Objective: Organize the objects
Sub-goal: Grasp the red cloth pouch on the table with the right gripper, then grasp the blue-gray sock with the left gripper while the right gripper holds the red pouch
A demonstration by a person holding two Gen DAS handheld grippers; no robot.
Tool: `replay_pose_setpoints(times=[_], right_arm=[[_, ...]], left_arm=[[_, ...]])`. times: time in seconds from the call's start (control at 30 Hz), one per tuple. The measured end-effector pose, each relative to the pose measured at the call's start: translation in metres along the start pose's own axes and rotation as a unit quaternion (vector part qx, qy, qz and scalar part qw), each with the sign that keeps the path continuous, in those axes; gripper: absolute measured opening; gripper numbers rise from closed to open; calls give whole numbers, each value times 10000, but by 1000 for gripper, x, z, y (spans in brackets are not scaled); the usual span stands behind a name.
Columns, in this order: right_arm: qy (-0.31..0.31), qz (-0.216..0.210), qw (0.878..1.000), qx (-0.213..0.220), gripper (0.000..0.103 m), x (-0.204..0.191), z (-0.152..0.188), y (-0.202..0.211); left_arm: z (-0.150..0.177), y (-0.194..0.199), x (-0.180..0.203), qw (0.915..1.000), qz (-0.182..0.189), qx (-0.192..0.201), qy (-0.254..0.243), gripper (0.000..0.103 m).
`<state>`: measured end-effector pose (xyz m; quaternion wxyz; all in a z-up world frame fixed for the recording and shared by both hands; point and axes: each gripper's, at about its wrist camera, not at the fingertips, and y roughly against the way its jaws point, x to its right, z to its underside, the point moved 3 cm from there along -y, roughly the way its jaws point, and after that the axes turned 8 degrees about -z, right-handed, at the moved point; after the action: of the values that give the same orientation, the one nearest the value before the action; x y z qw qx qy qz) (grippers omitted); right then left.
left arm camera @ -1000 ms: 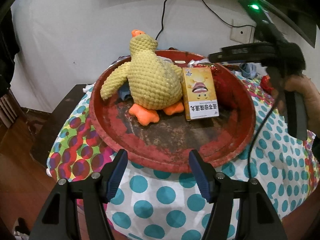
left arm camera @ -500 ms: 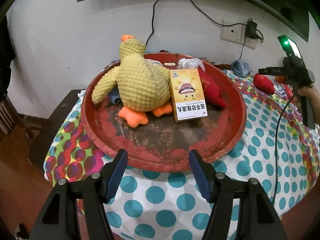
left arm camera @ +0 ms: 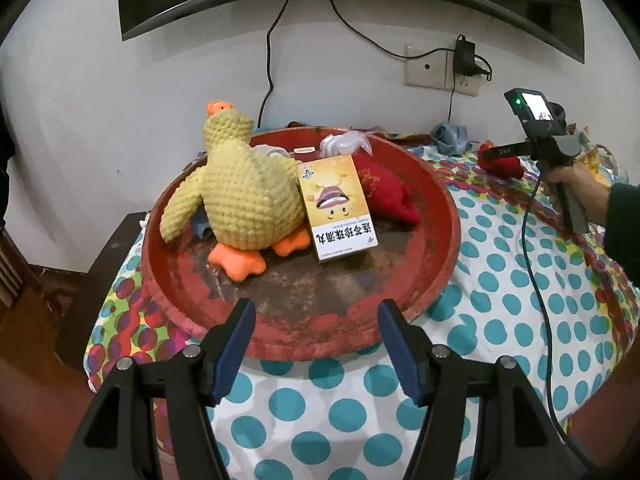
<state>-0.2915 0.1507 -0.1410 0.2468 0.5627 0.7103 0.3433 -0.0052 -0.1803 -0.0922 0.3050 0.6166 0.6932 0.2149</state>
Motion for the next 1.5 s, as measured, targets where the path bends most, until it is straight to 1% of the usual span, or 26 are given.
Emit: replay_pose_setpoints(times=[0.1,0.13,0.2,0.23,0.27,0.33,0.4,0.5,0.63,0.7,0.77,0.83,0.93,0.97,1.03,1.13,1.17,1.23,1.3,1.4,1.47,1.5], right_arm=[[67,-8,9999,-148,68,0,3,-10],[116,-25,9998,-157,63,0,5,-12],[40,-184,9998,-62,58,3,8,-12],[-33,-251,9997,-17,53,5,10,-10],[-83,-332,9994,15,51,8,11,-7],[-102,-464,9989,54,48,11,14,-1],[-117,-541,9983,163,48,16,18,13],[-58,-576,9977,353,48,25,31,39],[94,-563,9975,424,48,38,53,64],[116,-516,9977,428,48,46,66,72],[105,-507,9979,380,48,53,77,78],[18,-578,9979,298,48,60,89,79],[45,-576,9979,290,48,66,102,80],[47,-587,9978,303,48,66,103,81],[66,-592,9976,355,48,66,102,84],[142,-603,9978,225,48,63,103,78],[171,-610,9978,181,48,62,103,76],[205,-593,9980,75,48,60,103,72],[218,-589,9980,68,48,60,104,72],[223,-614,9979,45,48,59,104,71],[241,-636,9977,7,49,58,104,70],[247,-635,9977,1,49,58,104,70]], left_arm=[[-7,1,7,9997,-174,40,-188,65],[-11,2,10,9994,-220,60,-243,65],[-17,4,15,9994,-155,114,-299,65],[-20,4,18,9994,-94,100,-306,65],[-26,3,24,9993,13,59,-363,65],[-36,2,33,9989,76,72,-464,65],[-49,1,48,9979,129,146,-623,65],[-68,-3,72,9957,426,199,-798,65],[-90,-19,107,9922,823,30,-935,65],[-102,-32,123,9919,925,-80,-871,65],[-119,-50,138,9919,1063,-211,-664,65],[-134,-64,152,9925,1031,-282,-593,65],[-159,-85,176,9922,1019,-372,-618,65],[-164,-90,182,9915,1057,-392,-650,65],[-181,-104,201,9918,947,-342,-782,65],[-202,-130,225,9906,867,-364,-990,65],[-210,-144,234,9906,811,-420,-1016,65],[-221,-162,245,9908,729,-468,-1043,65],[-230,-180,257,9906,661,-504,-1090,65],[-242,-202,266,9916,584,-570,-1001,65],[-250,-215,269,9931,400,-526,-972,65],[-253,-220,270,9927,396,-545,-996,65]])
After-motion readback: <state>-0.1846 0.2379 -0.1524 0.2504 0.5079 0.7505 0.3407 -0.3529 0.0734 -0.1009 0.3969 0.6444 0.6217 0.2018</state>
